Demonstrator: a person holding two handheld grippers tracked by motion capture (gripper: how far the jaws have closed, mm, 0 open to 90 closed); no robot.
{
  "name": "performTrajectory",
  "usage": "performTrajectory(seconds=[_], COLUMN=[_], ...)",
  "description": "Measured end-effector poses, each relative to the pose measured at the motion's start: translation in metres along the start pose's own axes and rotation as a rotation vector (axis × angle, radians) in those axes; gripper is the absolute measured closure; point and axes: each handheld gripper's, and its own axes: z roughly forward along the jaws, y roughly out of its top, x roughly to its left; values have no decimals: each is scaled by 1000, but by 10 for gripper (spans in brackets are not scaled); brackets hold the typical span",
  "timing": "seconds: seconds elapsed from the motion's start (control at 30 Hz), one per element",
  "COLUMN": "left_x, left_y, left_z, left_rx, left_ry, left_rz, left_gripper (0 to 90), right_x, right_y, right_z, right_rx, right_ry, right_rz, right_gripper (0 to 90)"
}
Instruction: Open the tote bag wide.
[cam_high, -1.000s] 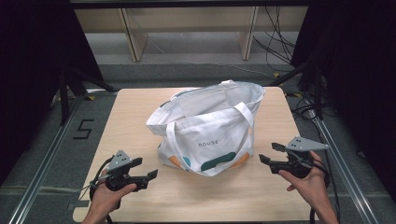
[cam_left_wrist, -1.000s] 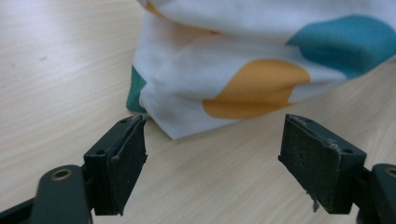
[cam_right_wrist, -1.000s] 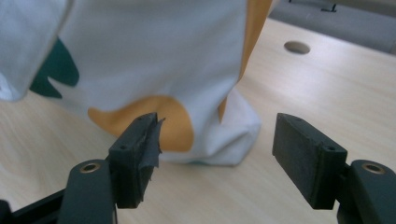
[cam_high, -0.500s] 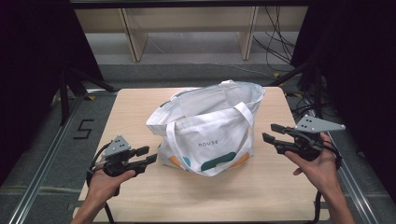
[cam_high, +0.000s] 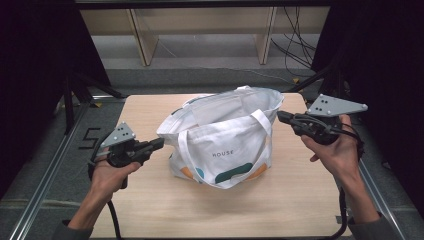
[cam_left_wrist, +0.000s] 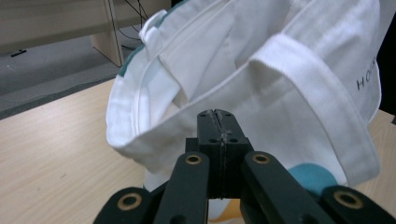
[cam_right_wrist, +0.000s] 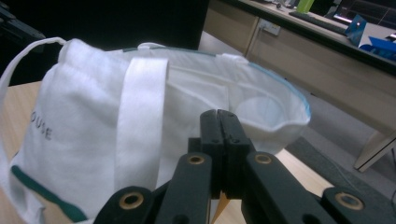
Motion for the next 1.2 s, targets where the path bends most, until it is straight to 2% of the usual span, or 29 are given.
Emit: performTrajectory(seconds=[0.17, 0.27, 0.33, 0.43, 0.53, 0.57, 0.6, 0.63, 0.7, 0.83, 0.9, 0.93, 1.0, 1.03, 1.17, 1.2], left_x=[3, 3, 3, 3, 1, 0, -2, -4, -6, -6, -6, -6, -8, -9, -12, -13], left_y=[10, 14, 18, 24, 28, 28, 27, 26, 23, 16, 13, 9, 2, -1, -16, -19], left_z=[8, 14, 18, 24, 31, 34, 38, 41, 46, 55, 57, 61, 66, 68, 80, 83], left_rx=[-11, -15, -6, -10, -20, -21, -21, -18, -9, 22, 28, 40, 58, 67, 83, 87], left_ry=[-5, -17, -13, -14, -17, -22, -34, -42, -48, -60, -59, -65, -68, -66, -93, -98], left_rz=[-7, -31, -17, -19, -23, -22, -24, -27, -29, -26, -25, -30, -26, -24, -45, -45], left_gripper=[894, 893, 893, 891, 890, 891, 891, 890, 890, 890, 890, 890, 890, 890, 887, 887], right_x=[-1, -2, -2, 0, 2, 4, 5, 8, 8, 13, 15, 17, 22, 23, 28, 30], right_y=[18, 25, 28, 30, 31, 30, 29, 27, 23, 11, 8, 0, -10, -15, -34, -40], right_z=[7, 12, 17, 24, 33, 35, 37, 39, 42, 48, 48, 52, 56, 59, 68, 72], right_rx=[2, -2, -3, 7, 23, 24, 24, 37, 37, 85, 88, 104, 129, 126, 183, 193], right_ry=[-11, -12, -2, 10, 36, 36, 39, 53, 63, 88, 85, 101, 114, 117, 149, 146], right_rz=[-32, -40, -42, -29, -40, -29, -41, -28, -58, -38, -29, -39, -12, -23, -10, -22], right_gripper=[900, 900, 900, 900, 900, 900, 900, 900, 900, 900, 900, 900, 900, 900, 900, 900])
